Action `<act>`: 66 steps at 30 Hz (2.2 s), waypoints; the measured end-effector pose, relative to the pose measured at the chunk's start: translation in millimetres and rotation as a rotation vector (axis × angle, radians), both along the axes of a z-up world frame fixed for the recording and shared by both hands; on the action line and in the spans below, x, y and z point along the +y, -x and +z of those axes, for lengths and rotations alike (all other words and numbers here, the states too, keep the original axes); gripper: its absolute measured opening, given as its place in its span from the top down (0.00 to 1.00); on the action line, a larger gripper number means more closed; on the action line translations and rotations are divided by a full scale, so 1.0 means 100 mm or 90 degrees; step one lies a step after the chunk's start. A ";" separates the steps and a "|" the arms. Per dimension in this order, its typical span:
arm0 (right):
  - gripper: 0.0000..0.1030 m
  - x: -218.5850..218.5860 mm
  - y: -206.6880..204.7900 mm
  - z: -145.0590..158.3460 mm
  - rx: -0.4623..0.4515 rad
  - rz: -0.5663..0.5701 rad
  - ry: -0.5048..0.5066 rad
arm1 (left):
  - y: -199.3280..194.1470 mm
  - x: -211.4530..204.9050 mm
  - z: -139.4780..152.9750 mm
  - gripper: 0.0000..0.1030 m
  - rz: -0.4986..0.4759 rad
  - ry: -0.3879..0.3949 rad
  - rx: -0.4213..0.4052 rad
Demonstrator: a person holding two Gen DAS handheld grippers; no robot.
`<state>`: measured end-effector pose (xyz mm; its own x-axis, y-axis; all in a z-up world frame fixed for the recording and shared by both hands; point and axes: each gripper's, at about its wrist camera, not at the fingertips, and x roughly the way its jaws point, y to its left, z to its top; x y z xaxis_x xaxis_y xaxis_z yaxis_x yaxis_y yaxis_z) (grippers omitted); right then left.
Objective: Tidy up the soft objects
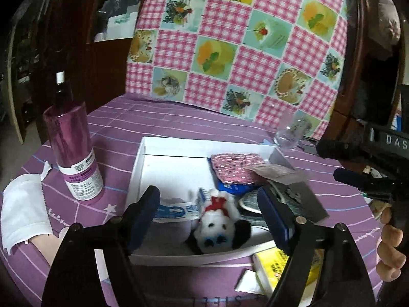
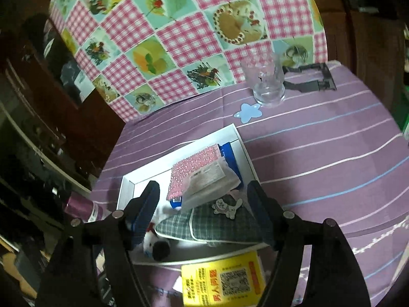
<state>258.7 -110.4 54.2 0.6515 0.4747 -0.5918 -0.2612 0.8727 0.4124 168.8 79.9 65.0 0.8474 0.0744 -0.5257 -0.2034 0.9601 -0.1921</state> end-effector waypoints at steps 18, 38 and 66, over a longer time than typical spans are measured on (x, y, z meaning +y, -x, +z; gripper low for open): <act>0.31 -0.33 0.35 -0.25 0.097 0.068 0.072 | 0.16 -0.15 0.04 0.24 -0.143 0.183 0.091; 0.06 0.61 0.11 -0.87 0.290 0.198 0.297 | 0.15 0.16 -0.32 0.32 -0.018 0.113 0.285; 0.84 -0.45 0.26 -0.14 0.154 0.048 0.025 | -0.14 -0.45 -0.47 0.53 -0.211 0.045 0.321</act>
